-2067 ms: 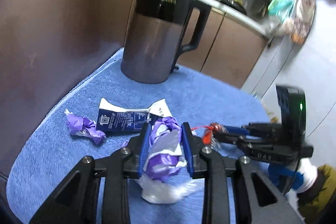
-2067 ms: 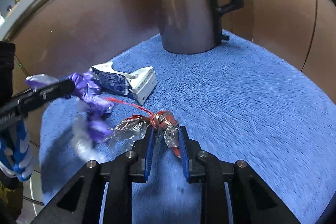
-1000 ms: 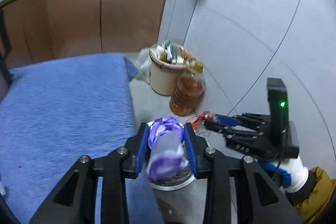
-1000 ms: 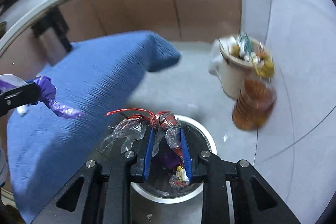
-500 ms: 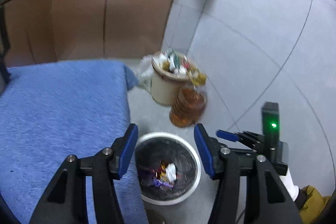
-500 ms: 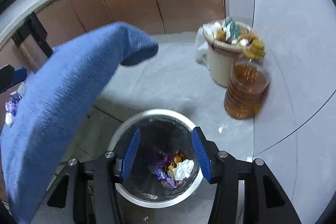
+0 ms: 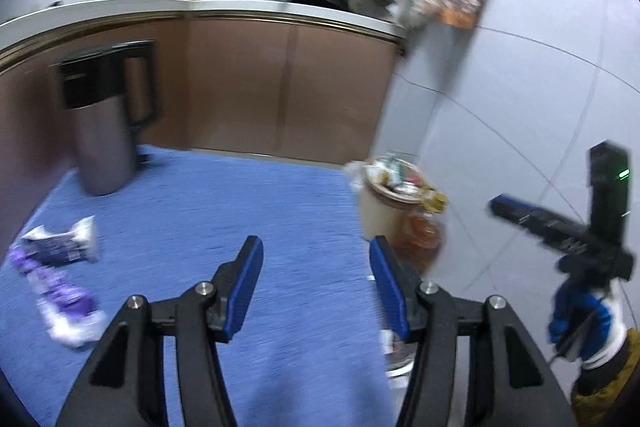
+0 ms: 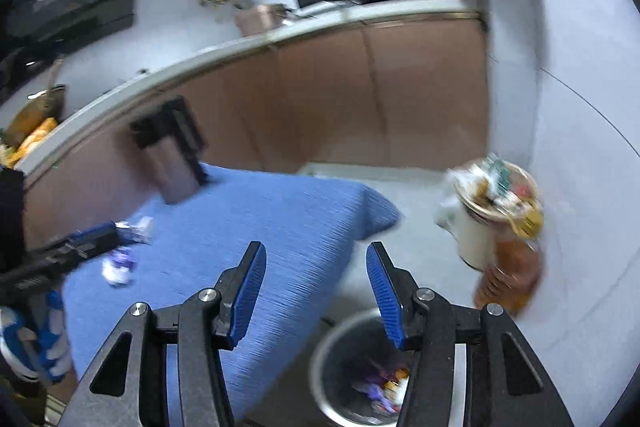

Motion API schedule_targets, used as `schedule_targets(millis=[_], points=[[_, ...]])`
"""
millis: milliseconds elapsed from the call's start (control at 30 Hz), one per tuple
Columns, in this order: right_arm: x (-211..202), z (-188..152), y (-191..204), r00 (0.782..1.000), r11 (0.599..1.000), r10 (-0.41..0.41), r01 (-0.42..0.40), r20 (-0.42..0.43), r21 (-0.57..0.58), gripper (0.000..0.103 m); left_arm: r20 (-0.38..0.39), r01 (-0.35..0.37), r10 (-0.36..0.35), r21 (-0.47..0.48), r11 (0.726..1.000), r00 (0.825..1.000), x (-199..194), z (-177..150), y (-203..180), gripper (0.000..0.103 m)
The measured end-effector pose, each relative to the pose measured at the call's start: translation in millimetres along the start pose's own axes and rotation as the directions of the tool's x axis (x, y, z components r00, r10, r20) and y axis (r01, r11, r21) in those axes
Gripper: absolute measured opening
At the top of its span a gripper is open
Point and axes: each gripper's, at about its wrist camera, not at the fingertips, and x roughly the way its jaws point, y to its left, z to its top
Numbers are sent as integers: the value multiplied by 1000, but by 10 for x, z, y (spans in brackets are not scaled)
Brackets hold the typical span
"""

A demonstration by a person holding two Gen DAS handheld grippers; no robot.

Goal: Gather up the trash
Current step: 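Grasp the clear plastic with the left tool while the right tool grasps the purple wrapper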

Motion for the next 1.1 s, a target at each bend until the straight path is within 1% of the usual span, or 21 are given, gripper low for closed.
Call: schedule_targets(millis=[100,133,167,233,333,400,467,533,600,667,733,767,800,833,900,967,1033,1100], points=[[62,156,372,998,997,69,-69,7,-41,50,-2,-70,70,-60,996,998,-163,-112,490,53],[113,211,524,995,994,98,-98,3,-58,50,-5,-103,103,-82,991,995,-212,-172,694,53],[157,244,624,993,991,118,-118,-2,-68,50,-7,-127,127,-95,987,992,-231,-217,816,53],[291,301,838,987,982,162,-163,-20,-92,50,-26,-184,182,-133,974,983,-277,-332,1171,53],[572,332,1153,976,968,210,-216,-59,-128,50,-76,-278,268,-197,940,961,-283,-547,1745,53],[814,324,1335,965,956,245,-257,-98,-141,50,-114,-303,284,-231,924,952,-248,-664,2014,53],[1066,295,1513,951,944,274,-294,-140,-151,50,-155,-316,283,-271,909,946,-170,-776,2273,53],[1323,260,1678,938,933,292,-322,-184,-160,50,-187,-320,275,-293,901,943,-80,-830,2465,52],[1630,209,1880,921,921,309,-353,-239,-167,50,-206,-317,263,-304,899,943,17,-882,2555,52],[1842,143,2067,907,911,317,-372,-277,-179,50,-225,-305,242,-312,900,944,125,-911,2640,52],[2043,86,2263,891,897,323,-395,-318,-197,50,-241,-309,241,-303,902,940,209,-929,2628,52],[2155,48,2383,881,889,326,-409,-342,-206,50,-246,-310,242,-293,904,939,249,-950,2629,44],[2244,15,2471,872,881,330,-422,-362,-213,50,-252,-305,235,-291,907,939,279,-980,2640,39],[2333,-32,2556,862,872,333,-436,-382,-222,50,-247,-300,231,-295,907,941,288,-973,2651,38],[2533,-140,2767,840,852,337,-465,-426,-242,50,-227,-280,215,-310,909,950,250,-998,2698,34],[2670,-234,2930,823,837,337,-485,-458,-255,50,-214,-272,210,-323,907,954,182,-1034,2740,33],[2810,-342,3092,802,818,342,-511,-490,-265,50,-206,-275,215,-329,904,955,104,-1062,2757,32],[2912,-427,3205,787,806,343,-527,-512,-270,50,-197,-289,233,-332,898,952,-1,-1097,2781,32]])
